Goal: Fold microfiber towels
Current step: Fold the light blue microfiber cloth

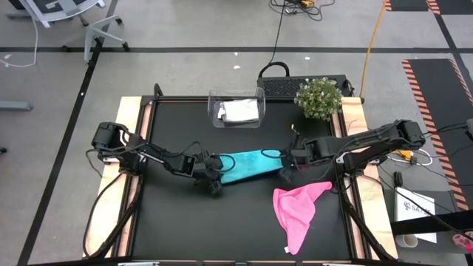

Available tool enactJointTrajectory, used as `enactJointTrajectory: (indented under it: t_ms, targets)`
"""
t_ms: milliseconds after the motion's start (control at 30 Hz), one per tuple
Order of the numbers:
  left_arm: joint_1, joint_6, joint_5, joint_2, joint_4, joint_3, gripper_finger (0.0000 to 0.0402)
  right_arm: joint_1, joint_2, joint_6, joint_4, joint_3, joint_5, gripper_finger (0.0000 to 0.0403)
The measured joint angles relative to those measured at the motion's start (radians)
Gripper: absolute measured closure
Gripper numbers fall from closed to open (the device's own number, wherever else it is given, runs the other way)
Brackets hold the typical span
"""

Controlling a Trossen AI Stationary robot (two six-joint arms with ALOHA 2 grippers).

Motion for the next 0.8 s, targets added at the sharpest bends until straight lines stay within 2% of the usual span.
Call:
enactJointTrajectory:
  t_ms: [367, 467, 667, 800]
  targets:
    - [0.000, -0.011, 0.000, 0.000, 0.000, 0.000, 0.0293, 0.000, -0.005, 0.004, -0.012, -0.019, -0.101, 0.0308]
    - [0.000, -0.011, 0.000, 0.000, 0.000, 0.000, 0.0293, 0.000, -0.013, -0.005, 0.012, -0.019, -0.095, 0.0298]
    - [0.000, -0.008, 0.000, 0.000, 0.000, 0.000, 0.0293, -0.012, 0.019, -0.207, 0.242, -0.022, 0.050, 0.0292]
    - [0.000, -0.008, -0.004, -0.008, 0.005, -0.001, 0.0293, -0.045, 0.057, -0.268, 0.446, -0.062, 0.049, 0.0291]
